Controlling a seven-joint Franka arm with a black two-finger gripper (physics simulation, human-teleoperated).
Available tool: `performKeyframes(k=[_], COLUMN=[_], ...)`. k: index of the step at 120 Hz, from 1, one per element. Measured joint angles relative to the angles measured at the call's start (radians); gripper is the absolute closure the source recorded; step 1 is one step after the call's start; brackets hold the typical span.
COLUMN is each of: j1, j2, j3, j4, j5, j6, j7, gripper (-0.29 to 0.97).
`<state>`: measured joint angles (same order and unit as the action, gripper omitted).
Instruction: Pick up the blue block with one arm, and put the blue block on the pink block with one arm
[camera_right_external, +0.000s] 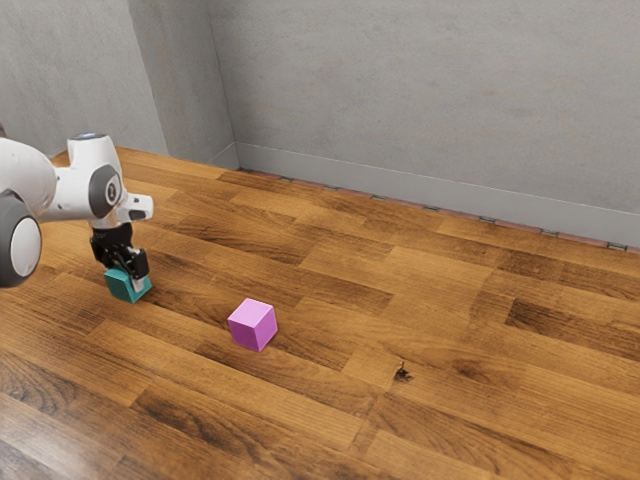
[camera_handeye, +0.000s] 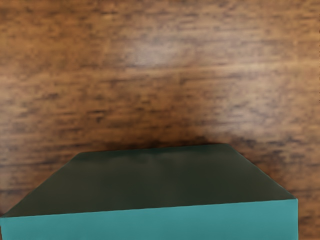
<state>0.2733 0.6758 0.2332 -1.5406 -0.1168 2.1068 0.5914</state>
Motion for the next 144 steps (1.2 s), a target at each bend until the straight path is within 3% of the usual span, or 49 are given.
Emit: performKeyframes(k=[24, 57, 91, 144], j1=[-0.002, -0.010, -0.039, -0.071], j2=[0.000, -0.013, -0.153, -0.292], j3=[0.000, -0.001, -0.041, -0.195], j4=[-0.001, 0.001, -0.091, -0.260], j5=[-0.002, 0.001, 0.007, 0.101], j6=[0.018, 0.030, 0.003, 0.023], j7=[0.010, 0.013, -0.028, -0.198], gripper=[0.29, 0.30, 0.30, 0.29])
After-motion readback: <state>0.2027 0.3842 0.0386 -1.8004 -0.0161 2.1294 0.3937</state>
